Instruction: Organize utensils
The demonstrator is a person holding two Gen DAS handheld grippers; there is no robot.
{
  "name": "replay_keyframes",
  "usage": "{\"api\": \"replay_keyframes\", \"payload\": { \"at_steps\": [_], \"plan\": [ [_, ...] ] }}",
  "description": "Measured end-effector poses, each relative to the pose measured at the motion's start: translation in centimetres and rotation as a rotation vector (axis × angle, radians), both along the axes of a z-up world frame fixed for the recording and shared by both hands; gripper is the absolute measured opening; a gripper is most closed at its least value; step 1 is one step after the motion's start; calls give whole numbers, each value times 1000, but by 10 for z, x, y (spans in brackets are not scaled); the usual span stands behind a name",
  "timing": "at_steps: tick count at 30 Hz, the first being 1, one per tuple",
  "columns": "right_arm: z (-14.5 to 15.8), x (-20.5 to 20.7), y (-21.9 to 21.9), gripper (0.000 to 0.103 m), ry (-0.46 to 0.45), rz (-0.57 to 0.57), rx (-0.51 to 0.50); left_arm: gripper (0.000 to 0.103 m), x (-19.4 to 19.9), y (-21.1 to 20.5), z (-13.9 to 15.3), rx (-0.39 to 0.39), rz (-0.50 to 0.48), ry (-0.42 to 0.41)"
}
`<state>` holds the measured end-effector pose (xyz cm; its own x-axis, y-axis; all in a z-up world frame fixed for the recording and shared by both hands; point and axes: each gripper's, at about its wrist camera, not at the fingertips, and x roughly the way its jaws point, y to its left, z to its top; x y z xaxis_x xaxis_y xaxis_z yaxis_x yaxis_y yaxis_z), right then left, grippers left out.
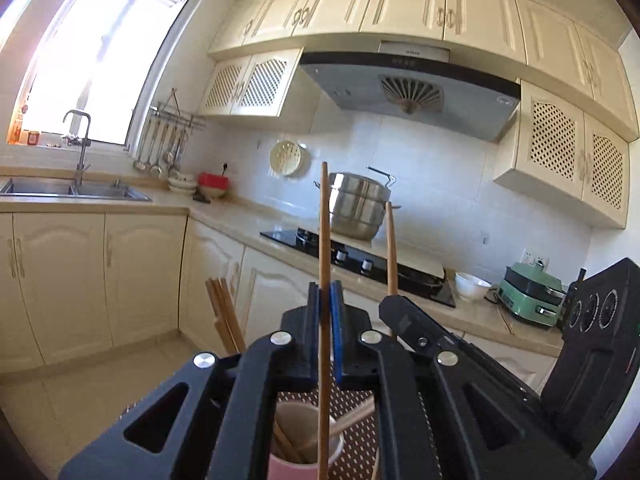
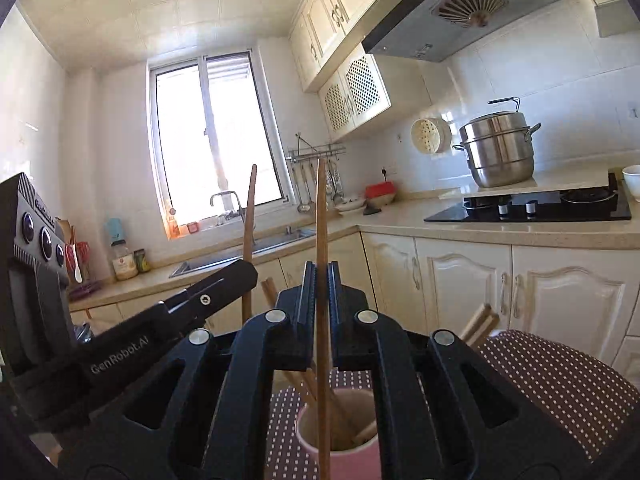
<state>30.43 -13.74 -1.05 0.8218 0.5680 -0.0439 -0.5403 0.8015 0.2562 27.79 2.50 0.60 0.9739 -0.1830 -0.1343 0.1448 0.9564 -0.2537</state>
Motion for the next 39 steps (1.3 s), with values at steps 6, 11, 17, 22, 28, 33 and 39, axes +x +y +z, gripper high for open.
{"api": "replay_keyframes", "payload": {
  "at_steps": [6, 11, 17, 22, 28, 33, 39],
  "plan": [
    [0, 12, 5, 6, -69, -31, 35, 6, 16, 5, 0, -20, 43, -69],
    [-3, 17, 10, 6, -105, -46, 42, 6, 31, 9, -8, -33, 66, -77],
    [-17, 25, 16, 6, -103, -49, 19, 6, 41, 17, -29, -70, 75, -42],
    [-26, 25, 17, 6, -89, -45, -15, 6, 45, 18, -44, -74, 77, 5],
    [-30, 16, 14, 6, -78, -49, -57, 6, 38, 13, -50, -50, 68, 37],
    [-33, 7, 10, 6, -59, -62, -79, 26, 33, 15, -50, -48, 57, 76],
    [-34, -4, 9, 6, -39, -80, -107, 40, 18, 16, -49, -29, 65, 103]
  ]
}}
